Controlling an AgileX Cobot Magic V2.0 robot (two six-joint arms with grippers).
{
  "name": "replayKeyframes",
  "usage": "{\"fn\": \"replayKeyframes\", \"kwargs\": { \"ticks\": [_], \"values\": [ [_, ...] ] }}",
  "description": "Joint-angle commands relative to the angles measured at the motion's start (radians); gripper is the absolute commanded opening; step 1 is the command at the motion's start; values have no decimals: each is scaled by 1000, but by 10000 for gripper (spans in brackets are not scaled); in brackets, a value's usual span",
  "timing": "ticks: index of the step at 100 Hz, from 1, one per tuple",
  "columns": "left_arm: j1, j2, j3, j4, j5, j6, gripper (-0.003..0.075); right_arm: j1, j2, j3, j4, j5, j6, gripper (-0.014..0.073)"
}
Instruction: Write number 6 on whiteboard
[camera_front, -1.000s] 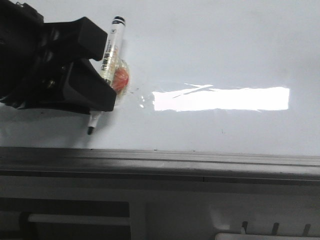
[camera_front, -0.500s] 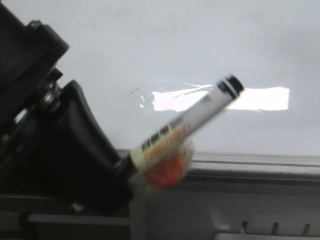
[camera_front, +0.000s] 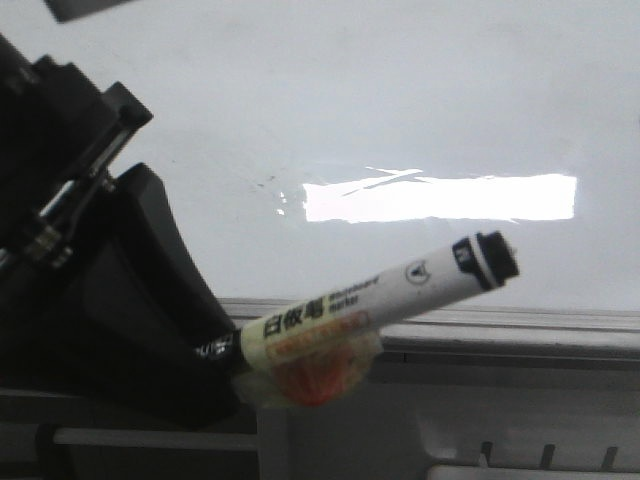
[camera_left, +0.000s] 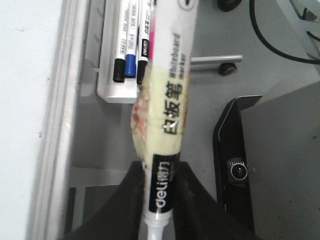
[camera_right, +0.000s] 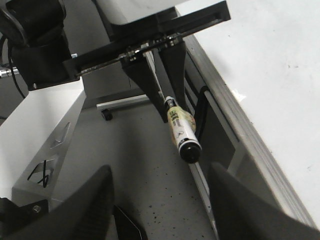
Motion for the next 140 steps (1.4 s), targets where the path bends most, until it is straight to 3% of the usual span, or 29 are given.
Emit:
{"fn": "replayKeyframes", "kwargs": {
  "ticks": [1,43,82,93,113,140],
  "values": [
    [-7,-47,-29,-22,-67,-1,-19,56,54,-32,33,-114,-41,377],
    [-7,-65,-29,-22,-76,-1,-19,345,245,-102,33,-460,-77,412],
    [-7,-67,-29,-22,-76,-1,-19,360,395,-111,55,-465,-77,400],
    [-7,-67,-29,-22,-76,-1,-19,360,398,-111,83,-459,-77,295],
    [-7,-67,-29,-22,-76,-1,-19,360,398,-111,103,-429,-77,-75],
    [-7,-67,-29,-39,-74,-9,1,360,398,-111,140,-408,-77,-71]
  ]
}}
